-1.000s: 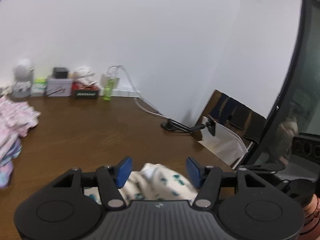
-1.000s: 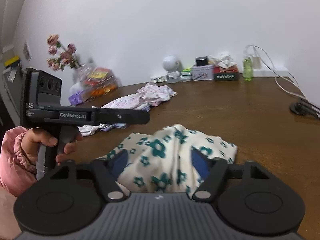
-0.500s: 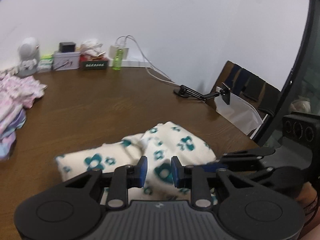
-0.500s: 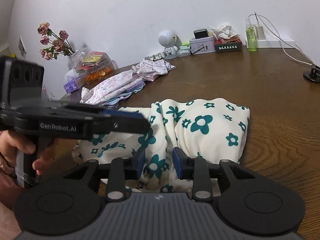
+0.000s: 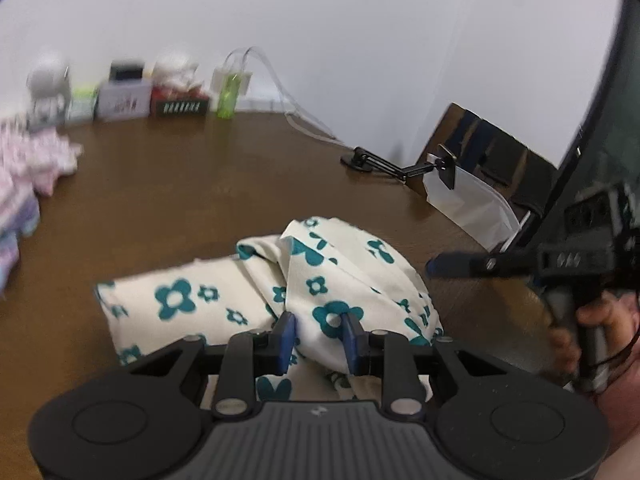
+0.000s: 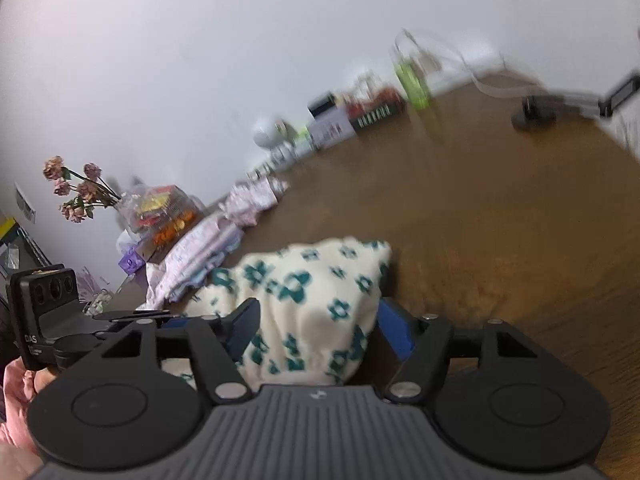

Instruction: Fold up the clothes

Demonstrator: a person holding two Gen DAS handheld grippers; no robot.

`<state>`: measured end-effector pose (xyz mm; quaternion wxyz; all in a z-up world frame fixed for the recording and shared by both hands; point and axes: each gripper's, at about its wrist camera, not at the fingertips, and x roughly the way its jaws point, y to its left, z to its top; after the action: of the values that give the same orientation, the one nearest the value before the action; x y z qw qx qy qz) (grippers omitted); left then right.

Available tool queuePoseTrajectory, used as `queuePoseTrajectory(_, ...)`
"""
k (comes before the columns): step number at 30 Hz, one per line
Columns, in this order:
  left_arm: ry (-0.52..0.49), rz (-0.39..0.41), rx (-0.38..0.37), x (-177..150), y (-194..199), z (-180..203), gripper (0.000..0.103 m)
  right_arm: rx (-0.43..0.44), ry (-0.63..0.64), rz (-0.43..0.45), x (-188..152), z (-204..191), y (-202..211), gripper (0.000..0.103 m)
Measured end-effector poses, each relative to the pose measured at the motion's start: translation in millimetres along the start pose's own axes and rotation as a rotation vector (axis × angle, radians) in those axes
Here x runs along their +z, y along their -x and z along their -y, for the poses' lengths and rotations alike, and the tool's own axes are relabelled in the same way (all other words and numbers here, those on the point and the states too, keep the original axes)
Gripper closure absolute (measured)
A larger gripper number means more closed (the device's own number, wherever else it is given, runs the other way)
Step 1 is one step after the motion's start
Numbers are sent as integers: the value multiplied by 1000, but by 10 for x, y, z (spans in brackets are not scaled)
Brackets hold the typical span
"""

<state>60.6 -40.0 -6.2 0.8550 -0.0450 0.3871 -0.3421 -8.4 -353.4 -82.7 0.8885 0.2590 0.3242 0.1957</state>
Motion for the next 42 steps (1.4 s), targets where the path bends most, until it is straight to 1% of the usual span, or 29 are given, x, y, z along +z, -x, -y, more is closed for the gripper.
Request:
queuePoseTrajectory(1, -4, -2, 5, -5, -17, -1, 80, 14, -16, -14, -10, 35, -51, 51)
queuePoseTrajectory(3, -22, -6, 21, -18, -47, 9, 79, 31, -50, -33, -28, 101, -129, 57)
queuePoseTrajectory(7, -70, -14, 46, -46, -81, 45, 78, 51, -99, -59, -70, 196, -239, 57)
queuePoseTrajectory(8, -73, -14, 48, -50, -82, 42, 76, 58, -106, -64, -80, 213, -254, 57)
queuePoseTrajectory(14, -81, -6, 49, -65, -82, 43, 76, 112, -157, -77, -102, 302, -293, 57)
queuePoseTrajectory(22, -81, 1, 44, -82, -67, 38, 76, 133, -148, -95, -75, 243, -368, 56)
queuePoseTrajectory(23, -80, 2, 43, -83, -66, 35, 76, 135, -146, -97, -73, 233, -377, 55)
queuePoseTrajectory(25, -81, 3, 41, -82, -67, 39, 76, 141, -139, -104, -68, 204, -394, 51)
queuePoseTrajectory(27, -80, 5, 40, -88, -65, 33, 76, 145, -139, -111, -71, 179, -415, 50)
queuePoseTrajectory(28, -78, 5, 40, -91, -64, 28, 76, 144, -144, -113, -77, 171, -425, 53)
queuePoseTrajectory(29, -76, 6, 39, -94, -63, 23, 76, 143, -149, -116, -82, 163, -435, 59)
queuePoseTrajectory(30, -72, 7, 38, -93, -62, 19, 76, 146, -161, -111, -86, 172, -427, 72)
queuePoseTrajectory(31, -68, 8, 37, -91, -65, 21, 76, 149, -174, -104, -88, 184, -415, 78)
queuePoseTrajectory(33, -60, 9, 29, -80, -80, 36, 77, 158, -187, -84, -72, 189, -366, 84)
queuePoseTrajectory(35, -55, 5, 12, -55, -124, 77, 80, 147, -140, -65, 19, 95, -264, 85)
queuePoseTrajectory(37, -58, -1, -5, -18, -197, 148, 80, 110, -66, -61, 145, -50, -159, 85)
queuePoseTrajectory(38, -60, -2, -12, 2, -246, 187, 80, 83, -28, -65, 219, -132, -106, 85)
queuePoseTrajectory(40, -64, -5, -28, 41, -346, 264, 80, -11, 100, -80, 354, -354, -23, 85)
queuePoseTrajectory(42, -68, -13, -31, 76, -370, 310, 78, -84, 224, -102, 362, -564, -31, 85)
